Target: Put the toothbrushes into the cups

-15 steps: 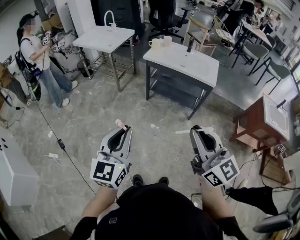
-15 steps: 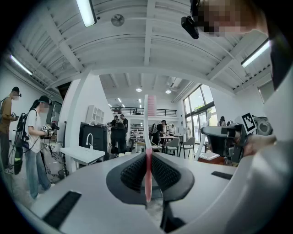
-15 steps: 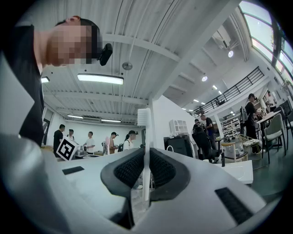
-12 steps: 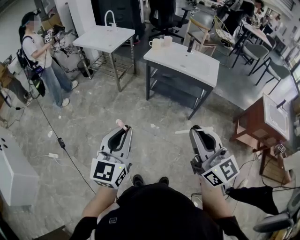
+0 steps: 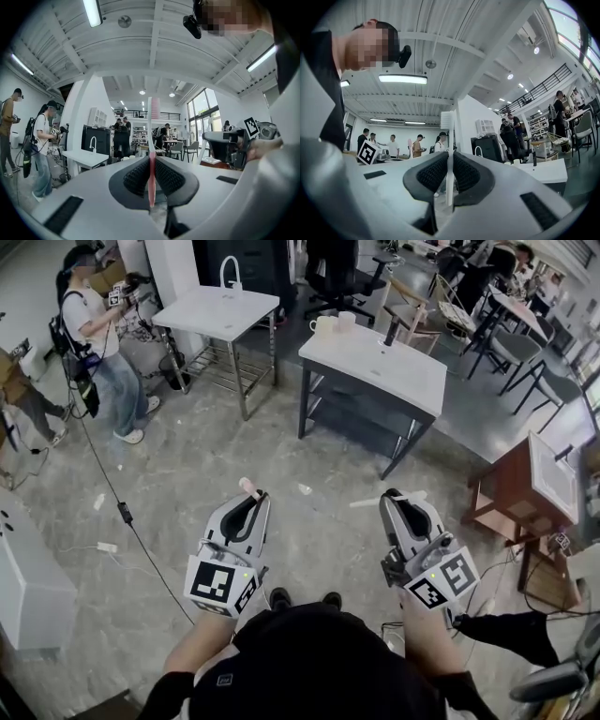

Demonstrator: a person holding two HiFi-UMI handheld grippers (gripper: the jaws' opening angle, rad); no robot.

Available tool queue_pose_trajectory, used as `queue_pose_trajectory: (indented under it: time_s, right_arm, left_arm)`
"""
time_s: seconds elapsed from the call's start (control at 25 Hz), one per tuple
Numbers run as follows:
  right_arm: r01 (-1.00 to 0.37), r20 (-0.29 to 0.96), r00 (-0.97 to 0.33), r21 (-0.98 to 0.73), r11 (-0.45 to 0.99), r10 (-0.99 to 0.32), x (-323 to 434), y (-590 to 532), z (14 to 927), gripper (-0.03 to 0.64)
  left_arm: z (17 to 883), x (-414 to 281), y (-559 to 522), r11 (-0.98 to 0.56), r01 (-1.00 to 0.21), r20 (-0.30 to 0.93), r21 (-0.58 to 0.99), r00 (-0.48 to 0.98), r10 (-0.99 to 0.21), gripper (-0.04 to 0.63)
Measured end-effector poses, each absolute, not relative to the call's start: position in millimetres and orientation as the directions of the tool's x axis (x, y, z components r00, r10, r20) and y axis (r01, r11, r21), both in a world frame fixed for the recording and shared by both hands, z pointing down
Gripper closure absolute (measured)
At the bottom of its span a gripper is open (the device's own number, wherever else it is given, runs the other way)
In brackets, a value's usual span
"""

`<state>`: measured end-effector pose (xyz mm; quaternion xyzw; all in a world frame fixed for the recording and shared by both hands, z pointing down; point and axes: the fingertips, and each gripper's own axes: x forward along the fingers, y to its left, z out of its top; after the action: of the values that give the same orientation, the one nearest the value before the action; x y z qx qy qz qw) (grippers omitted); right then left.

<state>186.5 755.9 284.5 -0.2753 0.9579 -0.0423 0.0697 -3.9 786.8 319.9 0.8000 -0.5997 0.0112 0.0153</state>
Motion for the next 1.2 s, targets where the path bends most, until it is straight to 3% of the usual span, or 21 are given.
queue_pose_trajectory:
  time_s: [0.64, 1.2]
  right_arm:
    - [-0.533, -0.101, -0.826, -0.181, 0.826, -0.555, 126, 744, 295, 0.563]
    - [-0.497, -0.092, -0.847, -0.211, 0.842, -0.523, 123, 601, 315, 0.563]
  left_arm:
    - [346, -68, 771, -0.297, -0.954, 0.070, 0.042, 0.299, -0.952, 0.557]
    - [358, -66, 634, -0.270, -0.963, 0.109, 0.030, 0.271, -0.956, 0.557]
